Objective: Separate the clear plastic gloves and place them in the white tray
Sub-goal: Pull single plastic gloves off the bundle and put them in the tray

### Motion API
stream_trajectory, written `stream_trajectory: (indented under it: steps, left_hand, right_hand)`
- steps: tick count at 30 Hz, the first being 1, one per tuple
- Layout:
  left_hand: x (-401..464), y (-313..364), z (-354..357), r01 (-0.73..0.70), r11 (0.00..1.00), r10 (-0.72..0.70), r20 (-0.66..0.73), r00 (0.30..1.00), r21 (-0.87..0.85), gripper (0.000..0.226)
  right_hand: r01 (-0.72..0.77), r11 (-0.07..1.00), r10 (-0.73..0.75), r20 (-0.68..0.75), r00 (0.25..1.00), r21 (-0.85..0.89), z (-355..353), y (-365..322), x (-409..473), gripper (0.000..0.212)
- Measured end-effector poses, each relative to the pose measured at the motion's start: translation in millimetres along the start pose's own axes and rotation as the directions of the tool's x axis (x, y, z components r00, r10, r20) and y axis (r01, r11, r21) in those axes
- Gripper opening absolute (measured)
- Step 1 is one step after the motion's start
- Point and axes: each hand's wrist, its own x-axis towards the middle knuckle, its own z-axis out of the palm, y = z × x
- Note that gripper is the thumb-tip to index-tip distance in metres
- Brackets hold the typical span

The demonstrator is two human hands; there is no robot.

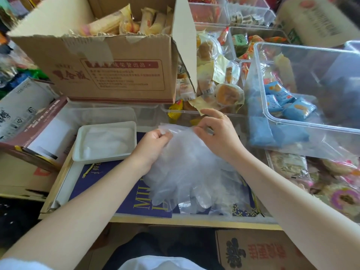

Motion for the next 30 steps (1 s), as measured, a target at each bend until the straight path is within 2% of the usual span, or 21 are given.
stream_trajectory:
  steps: [2, 4, 6, 8, 12, 15, 17, 19, 22, 24, 27, 30]
  left_hand:
    - [2.5, -1.3, 0.7, 0.049, 0.998, -0.05, -0.005, 0.999, -0.028, 0.016]
    - [4.3, -0.1, 1.3, 0.118, 0.991, -0.122, -0.056, 0.991, -0.065, 0.023]
    - [5.6, 2.4, 2.5, 0.152, 0.985, -0.16, -0.106, 0.981, -0.079, 0.024]
    - [4.8, 7.3, 5.4, 0.136, 0.988, -0.145, -0.115, 0.983, -0.077, 0.017]
    - [-2.6, 14.6, 8.8, 0.062, 0.997, -0.064, -0.046, 0.997, -0.045, 0.017]
    - [-5.1, 19.1, 8.0, -0.018, 1.0, 0.019, -0.078, 0.997, 0.006, 0.019]
    - [-8.3, 24.3, 6.0, -0.117, 0.984, 0.132, -0.111, 0.985, 0.131, 0.019]
    - [-14.4, 29.2, 2.8, -0.236, 0.929, 0.264, -0.063, 0.962, 0.285, 0.018]
    - [-21.9, 31.8, -0.9, -0.358, 0.809, 0.382, 0.045, 0.923, 0.466, 0.021]
    - [-22.0, 32.9, -4.7, -0.389, 0.767, 0.415, 0.067, 0.907, 0.511, 0.024]
    - [-19.2, 34.9, -15.1, -0.411, 0.799, 0.4, 0.123, 0.908, 0.439, 0.025]
    - [-19.9, 33.5, -24.0, -0.387, 0.863, 0.311, 0.262, 0.914, 0.324, 0.023]
  right_hand:
    - [0.082, 0.994, -0.083, 0.005, 0.997, 0.075, -0.8, -3.4, -8.2, 0.016]
    - [0.171, 0.981, -0.178, 0.075, 0.981, 0.095, -0.4, -7.0, -16.8, 0.015]
    - [0.248, 0.968, -0.25, 0.147, 0.957, 0.029, 4.7, -8.1, -23.7, 0.019]
    - [0.292, 0.955, -0.28, 0.155, 0.947, -0.061, 14.4, -6.7, -28.8, 0.021]
    - [0.256, 0.953, -0.249, 0.062, 0.966, -0.162, 29.2, -2.6, -29.6, 0.019]
    - [0.314, 0.932, -0.326, -0.042, 0.944, -0.18, 30.2, -3.3, -27.2, 0.023]
    - [0.378, 0.907, -0.398, -0.084, 0.914, -0.187, 32.4, -6.2, -30.0, 0.025]
    - [0.413, 0.881, -0.442, -0.09, 0.893, -0.233, 38.5, -8.1, -34.2, 0.024]
    - [0.365, 0.891, -0.41, -0.131, 0.903, -0.272, 49.1, -10.0, -35.7, 0.027]
    - [0.319, 0.907, -0.374, -0.174, 0.911, -0.276, 54.0, -12.3, -34.5, 0.028]
    - [0.252, 0.944, -0.301, -0.241, 0.923, -0.212, 50.9, -11.1, -30.3, 0.03]
    - [0.19, 0.98, -0.199, -0.185, 0.962, -0.06, 33.7, -4.1, -23.3, 0.031]
